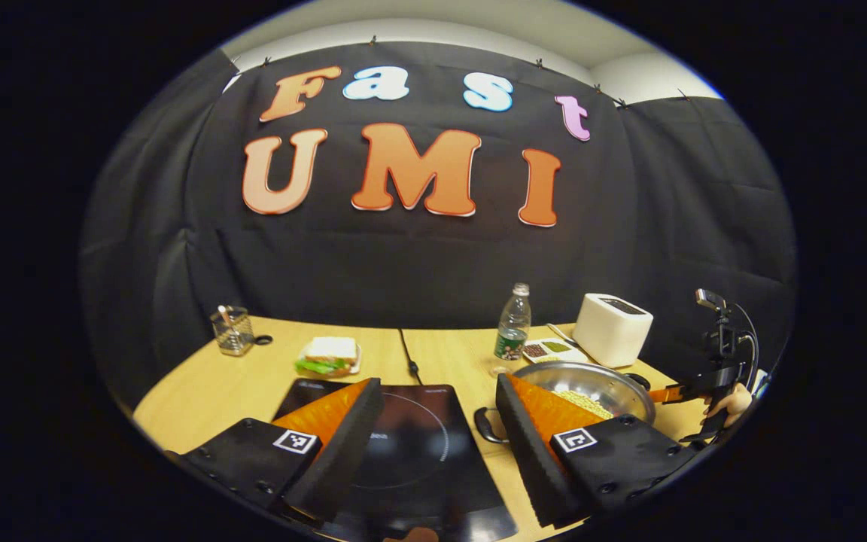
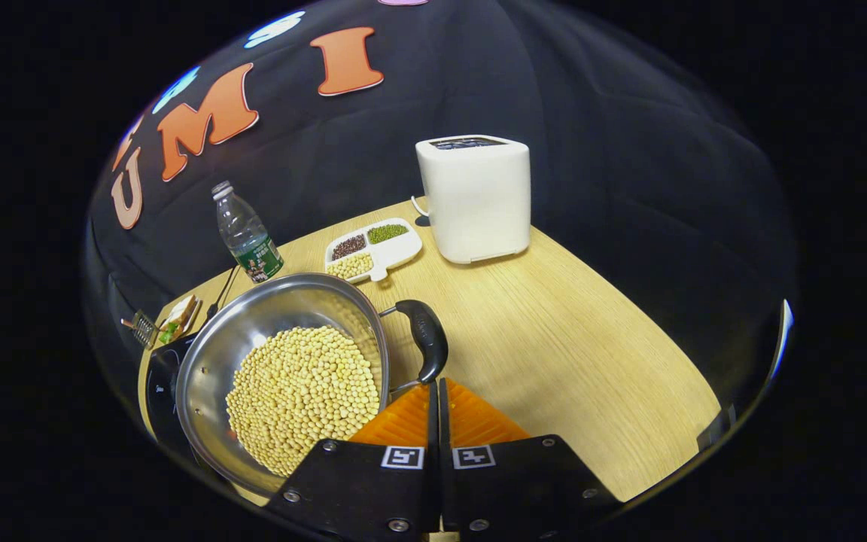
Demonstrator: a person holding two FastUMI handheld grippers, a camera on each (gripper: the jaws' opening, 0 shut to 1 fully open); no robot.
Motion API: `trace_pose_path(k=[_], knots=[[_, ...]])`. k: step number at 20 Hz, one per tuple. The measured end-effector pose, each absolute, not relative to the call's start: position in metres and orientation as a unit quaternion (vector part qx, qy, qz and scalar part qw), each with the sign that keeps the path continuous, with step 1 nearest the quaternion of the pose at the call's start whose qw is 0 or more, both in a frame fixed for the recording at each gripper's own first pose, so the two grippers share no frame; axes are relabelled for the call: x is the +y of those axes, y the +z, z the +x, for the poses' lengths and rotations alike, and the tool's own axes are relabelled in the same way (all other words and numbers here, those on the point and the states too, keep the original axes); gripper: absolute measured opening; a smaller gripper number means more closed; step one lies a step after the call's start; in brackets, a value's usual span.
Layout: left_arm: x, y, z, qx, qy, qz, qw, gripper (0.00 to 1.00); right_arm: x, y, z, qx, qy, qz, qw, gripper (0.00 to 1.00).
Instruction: First push the handle of the pot to place it horizontally, then grasp the pot with both hands and set it on the induction cooktop.
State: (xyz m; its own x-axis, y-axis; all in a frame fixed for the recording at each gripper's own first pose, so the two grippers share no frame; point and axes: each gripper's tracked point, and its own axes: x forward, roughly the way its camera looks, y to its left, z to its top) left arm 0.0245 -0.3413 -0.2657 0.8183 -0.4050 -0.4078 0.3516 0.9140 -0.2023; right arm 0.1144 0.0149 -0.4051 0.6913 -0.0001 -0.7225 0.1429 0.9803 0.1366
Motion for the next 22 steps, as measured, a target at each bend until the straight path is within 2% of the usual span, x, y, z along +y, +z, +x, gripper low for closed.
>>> trace_pose_path(k=[6, 9, 10, 11, 14, 15, 17, 22], knots=[[-0.396, -0.322, 0.03, 0.291, -0.208, -0.071, 0.931, 0.99, 0.008, -0.4, 0.114, 0.388, -0.017, 0.065, 0.919, 0.0], [-0.412, -0.33, 0.036, 0.302, -0.212, -0.073, 0.927, 0.98, 0.0, -0.383, 0.117, 0.365, -0.012, 0.057, 0.929, 0.04], [-0.416, -0.333, 0.038, 0.304, -0.213, -0.07, 0.926, 0.99, 0.002, -0.377, 0.117, 0.354, -0.005, 0.061, 0.933, 0.09], [-0.419, -0.336, 0.039, 0.306, -0.214, -0.065, 0.926, 0.99, 0.004, -0.372, 0.122, 0.345, 0.001, 0.061, 0.936, 0.28], [-0.43, -0.347, 0.04, 0.317, -0.218, -0.052, 0.921, 0.98, 0.014, -0.362, 0.138, 0.316, 0.021, 0.05, 0.947, 0.49], [-0.433, -0.352, 0.04, 0.322, -0.221, -0.05, 0.919, 0.98, 0.019, -0.364, 0.145, 0.313, 0.026, 0.042, 0.948, 0.62], [-0.436, -0.36, 0.041, 0.332, -0.222, -0.046, 0.915, 0.98, 0.025, -0.375, 0.154, 0.32, 0.035, 0.03, 0.946, 0.74], [-0.438, -0.374, 0.045, 0.35, -0.217, -0.041, 0.91, 0.99, 0.035, -0.407, 0.166, 0.369, 0.049, 0.049, 0.927, 0.76]])
